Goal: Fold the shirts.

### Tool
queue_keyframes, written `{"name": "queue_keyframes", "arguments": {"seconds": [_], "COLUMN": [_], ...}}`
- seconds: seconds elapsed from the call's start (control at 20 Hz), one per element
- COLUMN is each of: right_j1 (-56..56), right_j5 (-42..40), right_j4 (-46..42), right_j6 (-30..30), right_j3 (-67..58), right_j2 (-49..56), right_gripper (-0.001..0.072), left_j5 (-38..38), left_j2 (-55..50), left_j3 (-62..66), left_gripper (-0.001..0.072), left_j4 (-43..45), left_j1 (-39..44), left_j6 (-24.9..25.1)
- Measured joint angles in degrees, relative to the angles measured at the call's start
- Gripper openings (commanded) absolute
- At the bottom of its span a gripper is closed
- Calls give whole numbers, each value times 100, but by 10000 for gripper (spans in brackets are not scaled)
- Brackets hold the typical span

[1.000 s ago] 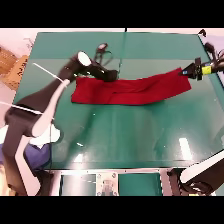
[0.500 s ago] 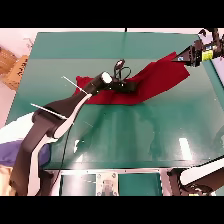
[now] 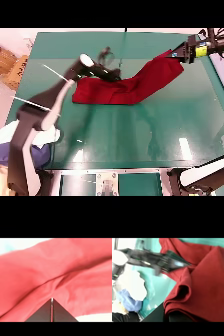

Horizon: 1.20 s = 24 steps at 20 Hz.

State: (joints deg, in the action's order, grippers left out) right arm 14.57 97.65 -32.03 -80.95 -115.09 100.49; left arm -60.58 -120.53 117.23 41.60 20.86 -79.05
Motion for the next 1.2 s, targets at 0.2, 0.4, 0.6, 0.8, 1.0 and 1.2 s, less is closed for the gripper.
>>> {"name": "queue_keyframes", "arguments": {"seconds": [0.2, 0.4, 0.6, 0.8, 1.0, 1.2], "right_j1": [-774, -1989, -3390, -4642, -4750, -3805], "right_j5": [-634, -1775, -3381, -5211, -5600, -4815], "right_j4": [7, 0, -2, 11, -251, -413], "right_j6": [-254, -433, -553, -573, -555, -562], "right_j3": [35, 122, 157, 164, 164, 164], "right_j2": [2, 210, 859, 1622, 1735, 1392], "right_gripper": [15, 15, 106, 510, 509, 510], "left_j5": [-1027, -1453, -1650, -1836, -1926, -1952], "left_j2": [688, 1228, 1440, 1499, 1519, 1521], "left_j3": [98, 122, 127, 127, 83, 52], "left_gripper": [32, 32, 31, 32, 32, 32], "left_j4": [278, 358, 400, 402, 424, 485], "left_j1": [-1075, -2061, -2833, -3202, -3305, -3340], "left_j6": [2, 144, 254, 442, 603, 682]}}
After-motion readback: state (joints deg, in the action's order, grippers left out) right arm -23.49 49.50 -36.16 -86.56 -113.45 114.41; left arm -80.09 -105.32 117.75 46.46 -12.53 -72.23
